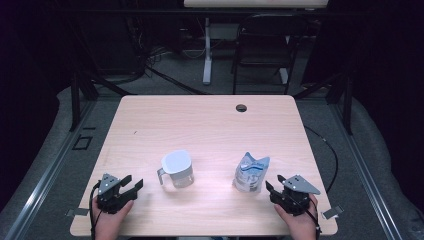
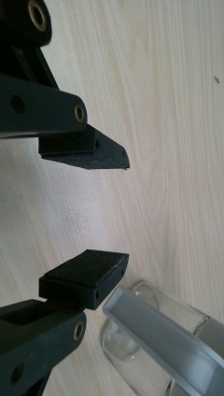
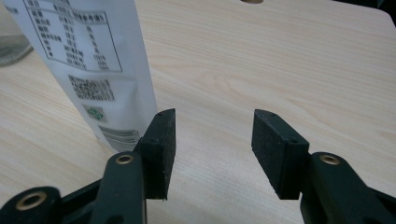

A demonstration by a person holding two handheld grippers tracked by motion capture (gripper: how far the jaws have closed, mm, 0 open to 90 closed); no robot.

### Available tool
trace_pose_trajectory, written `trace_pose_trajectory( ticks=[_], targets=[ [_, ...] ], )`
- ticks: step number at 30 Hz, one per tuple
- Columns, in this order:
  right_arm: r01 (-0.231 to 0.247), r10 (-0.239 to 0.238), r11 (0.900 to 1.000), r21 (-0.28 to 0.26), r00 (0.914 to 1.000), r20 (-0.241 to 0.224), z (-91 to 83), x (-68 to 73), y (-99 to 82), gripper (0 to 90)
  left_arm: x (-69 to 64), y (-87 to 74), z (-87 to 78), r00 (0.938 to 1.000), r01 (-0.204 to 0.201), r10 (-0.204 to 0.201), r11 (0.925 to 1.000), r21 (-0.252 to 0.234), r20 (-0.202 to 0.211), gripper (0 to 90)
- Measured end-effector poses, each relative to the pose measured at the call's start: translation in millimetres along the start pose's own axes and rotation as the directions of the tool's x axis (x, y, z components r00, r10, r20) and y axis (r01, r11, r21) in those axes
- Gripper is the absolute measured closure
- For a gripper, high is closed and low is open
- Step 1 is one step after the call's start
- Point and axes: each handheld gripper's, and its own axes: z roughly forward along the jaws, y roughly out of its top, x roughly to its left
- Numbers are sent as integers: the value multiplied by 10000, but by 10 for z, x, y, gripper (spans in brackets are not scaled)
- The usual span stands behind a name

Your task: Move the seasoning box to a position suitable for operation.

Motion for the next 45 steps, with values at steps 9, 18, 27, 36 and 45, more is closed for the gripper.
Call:
trace_pose_trajectory(
  ticks=[9,18,27,36,45],
  targets=[
    [49,-49,9999,-140,10000,-40,41,-18,46,491,-90,117,1,9998,-129,129,9999,-31,158,510],
    [42,-41,9999,-132,9999,94,10,-60,60,487,-175,217,-11,9967,-362,366,9993,-67,724,532],
    [85,-81,9996,-270,9999,142,-47,-29,86,480,-305,252,5,9915,-652,656,9978,-76,1127,539],
    [100,-99,9993,-374,9999,41,-66,33,74,473,-428,258,43,9846,-1019,1017,9948,-56,1425,538],
    [-2,4,9992,-401,10000,47,-74,42,29,470,-456,306,166,9869,-949,927,9954,107,1320,556]
  ],
)
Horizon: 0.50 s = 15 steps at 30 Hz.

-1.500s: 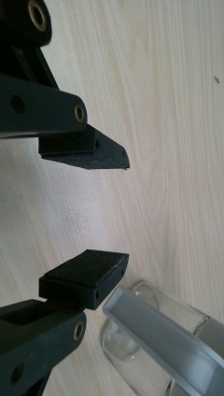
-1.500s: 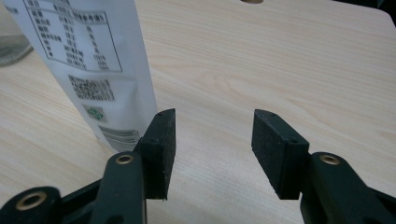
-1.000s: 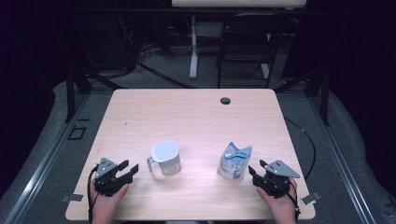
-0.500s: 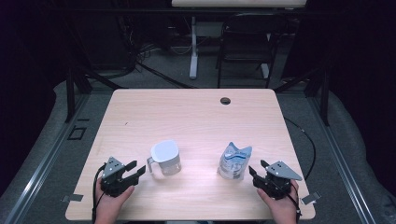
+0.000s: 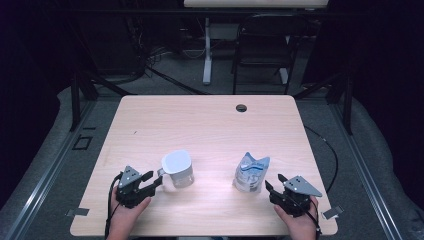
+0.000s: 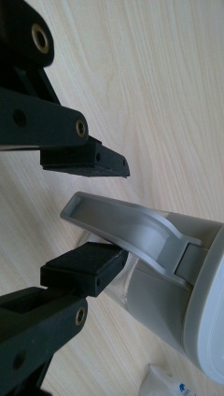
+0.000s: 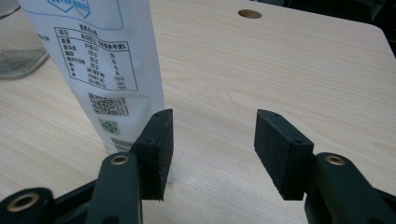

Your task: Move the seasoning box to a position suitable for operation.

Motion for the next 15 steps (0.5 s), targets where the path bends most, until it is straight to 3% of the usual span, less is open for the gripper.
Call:
trace_pose_trajectory(
  ticks=[15],
  targets=[
    [-247,248,9996,-166,9997,44,-35,2,-37,468,11,84,124,9999,-64,65,9999,108,-148,621]
  ],
)
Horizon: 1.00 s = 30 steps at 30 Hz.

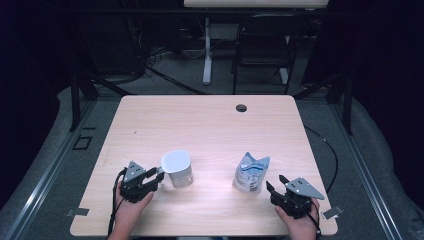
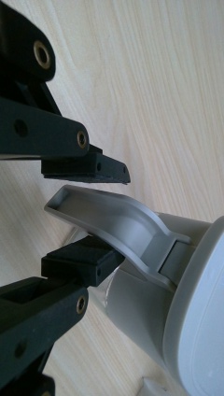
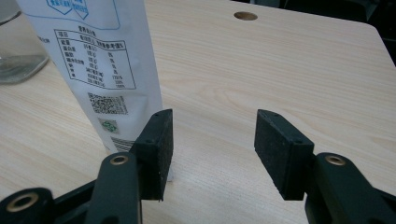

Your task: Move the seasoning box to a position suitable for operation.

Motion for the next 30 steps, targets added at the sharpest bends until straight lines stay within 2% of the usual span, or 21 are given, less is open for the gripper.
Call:
trace_pose_trajectory(
  ticks=[4,9,14,30],
  targets=[
    [-18,18,9999,-144,10000,5,-9,15,-2,468,-6,11,24,10000,-24,25,9998,181,-14,641],
    [-48,49,9997,-238,10000,40,-29,24,-13,468,-25,22,52,9997,5,1,9998,222,-257,667],
    [-99,100,9995,-298,9999,22,-38,35,-23,468,-33,29,53,9987,-380,390,9988,317,-330,686],
    [-65,64,9995,-296,10000,-8,-97,36,-14,467,-71,21,37,9969,-714,726,9967,384,-290,696]
  ],
)
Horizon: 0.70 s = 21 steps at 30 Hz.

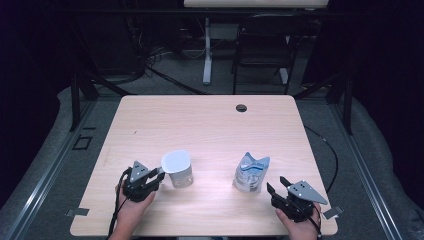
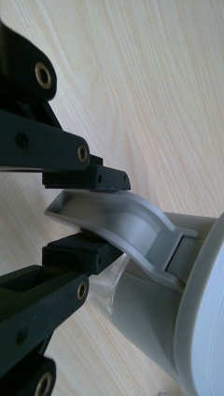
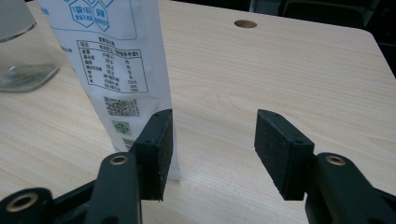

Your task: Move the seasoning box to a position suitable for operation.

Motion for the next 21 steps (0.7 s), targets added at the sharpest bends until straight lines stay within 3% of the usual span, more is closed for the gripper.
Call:
trace_pose_trajectory(
  ticks=[21],
  targets=[
    [95,-93,9999,52,9995,-291,-9,67,-3,464,-132,10,-11,9971,-532,523,9985,153,549,700]
  ],
)
